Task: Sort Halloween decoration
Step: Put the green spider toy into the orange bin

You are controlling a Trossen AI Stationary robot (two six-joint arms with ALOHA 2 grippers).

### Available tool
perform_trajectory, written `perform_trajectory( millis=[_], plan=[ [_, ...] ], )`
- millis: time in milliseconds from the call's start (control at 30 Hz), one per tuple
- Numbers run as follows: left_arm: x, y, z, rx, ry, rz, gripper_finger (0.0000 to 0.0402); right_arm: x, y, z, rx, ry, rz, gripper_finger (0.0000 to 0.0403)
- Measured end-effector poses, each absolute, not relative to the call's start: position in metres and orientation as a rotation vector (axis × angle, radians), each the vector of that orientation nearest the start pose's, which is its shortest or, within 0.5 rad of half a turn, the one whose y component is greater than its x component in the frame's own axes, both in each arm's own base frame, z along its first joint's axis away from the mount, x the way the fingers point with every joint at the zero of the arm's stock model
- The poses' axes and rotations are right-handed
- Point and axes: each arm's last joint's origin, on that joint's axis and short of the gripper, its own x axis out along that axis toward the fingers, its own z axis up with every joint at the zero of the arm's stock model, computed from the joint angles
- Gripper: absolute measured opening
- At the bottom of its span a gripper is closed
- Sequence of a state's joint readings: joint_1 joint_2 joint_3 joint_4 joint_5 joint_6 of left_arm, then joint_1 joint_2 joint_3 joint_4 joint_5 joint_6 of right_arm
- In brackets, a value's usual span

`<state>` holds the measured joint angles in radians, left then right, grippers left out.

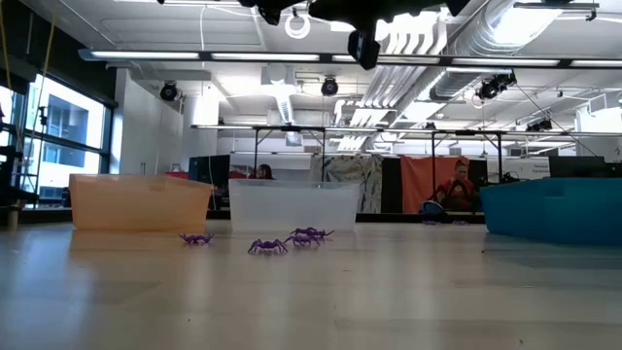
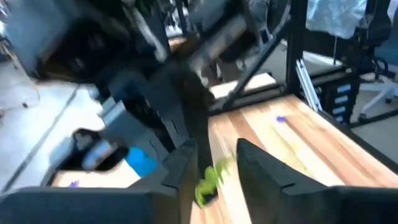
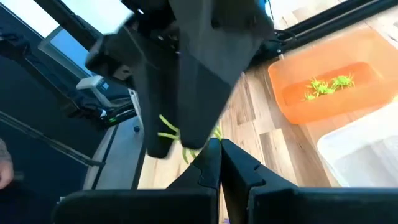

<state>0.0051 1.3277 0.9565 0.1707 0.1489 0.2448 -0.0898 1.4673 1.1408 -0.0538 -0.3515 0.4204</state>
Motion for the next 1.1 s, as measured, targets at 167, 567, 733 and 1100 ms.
perform_trajectory(
  millis=[167,567,733,1100],
  plan=[
    [0.299,-0.003,0.309,0.222,0.188,-0.167,0.0065,0.332,-0.021,0.312,0.483,0.397,0.182,0.0000],
    [0.292,-0.002,0.307,0.240,0.252,-0.175,0.0010,0.334,-0.022,0.316,0.473,0.348,0.190,0.0005],
    [0.281,0.000,0.314,0.239,0.263,-0.160,0.0003,0.332,-0.032,0.328,0.535,0.379,0.143,0.0060],
    [0.255,0.009,0.305,0.122,0.431,-0.054,0.0000,0.312,-0.046,0.343,0.488,0.663,0.054,0.0200]
  ],
)
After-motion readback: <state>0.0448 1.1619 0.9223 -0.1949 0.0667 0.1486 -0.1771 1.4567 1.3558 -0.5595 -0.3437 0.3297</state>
